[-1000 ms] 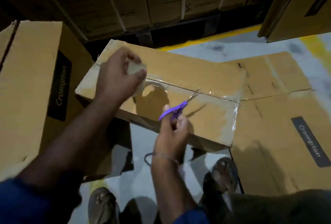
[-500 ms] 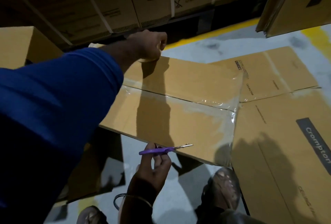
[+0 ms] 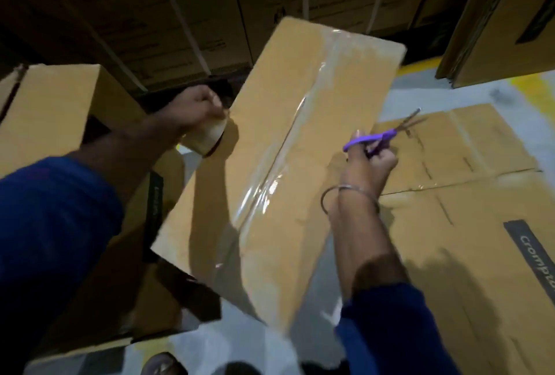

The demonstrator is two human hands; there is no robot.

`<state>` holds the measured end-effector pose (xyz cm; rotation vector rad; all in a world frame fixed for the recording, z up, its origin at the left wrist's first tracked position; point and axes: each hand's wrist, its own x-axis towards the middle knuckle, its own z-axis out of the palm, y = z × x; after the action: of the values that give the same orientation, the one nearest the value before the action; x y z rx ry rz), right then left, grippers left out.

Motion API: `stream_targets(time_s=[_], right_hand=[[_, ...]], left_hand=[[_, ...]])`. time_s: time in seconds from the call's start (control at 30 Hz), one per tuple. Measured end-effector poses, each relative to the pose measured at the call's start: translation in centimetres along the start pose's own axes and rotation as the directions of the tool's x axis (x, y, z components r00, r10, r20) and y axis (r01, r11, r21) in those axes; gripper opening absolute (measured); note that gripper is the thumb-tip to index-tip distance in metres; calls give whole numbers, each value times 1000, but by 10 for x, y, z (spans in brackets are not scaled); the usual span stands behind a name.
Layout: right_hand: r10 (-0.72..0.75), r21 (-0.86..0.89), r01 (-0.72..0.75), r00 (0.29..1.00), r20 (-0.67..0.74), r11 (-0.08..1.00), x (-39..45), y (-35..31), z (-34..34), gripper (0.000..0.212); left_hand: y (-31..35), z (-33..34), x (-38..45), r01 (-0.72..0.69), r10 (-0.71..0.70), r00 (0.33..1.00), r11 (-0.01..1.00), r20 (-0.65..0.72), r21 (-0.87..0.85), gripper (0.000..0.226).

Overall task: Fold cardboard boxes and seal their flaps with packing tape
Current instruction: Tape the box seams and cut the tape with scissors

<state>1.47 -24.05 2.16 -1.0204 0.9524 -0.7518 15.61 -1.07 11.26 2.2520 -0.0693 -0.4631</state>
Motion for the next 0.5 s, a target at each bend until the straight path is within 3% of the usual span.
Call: stream_targets(time_s=[0.1, 0.17, 0.27, 0.37, 0.5], right_hand=[[50, -258, 26, 958, 281, 966, 36, -18, 34, 32], [110, -429, 119, 874, 472, 895, 40, -22, 51, 25], [182, -549, 253, 766, 617, 796, 27, -26, 39, 29], [230, -640, 245, 792, 565, 729, 15, -27, 6, 33], [263, -725, 111, 885, 383, 680, -4, -17, -59, 25]], left_hand=[[-43, -11, -31, 79, -97, 990, 983, -105, -167, 19], [-66, -6, -52, 83, -126, 981, 961, -149, -265, 26], [-91, 7, -80, 120, -212, 956, 915, -204, -386, 32], [-103, 18, -114, 182, -318, 916, 872, -244, -454, 23], [-97, 38, -182, 322, -420, 899, 825, -123, -464, 16]])
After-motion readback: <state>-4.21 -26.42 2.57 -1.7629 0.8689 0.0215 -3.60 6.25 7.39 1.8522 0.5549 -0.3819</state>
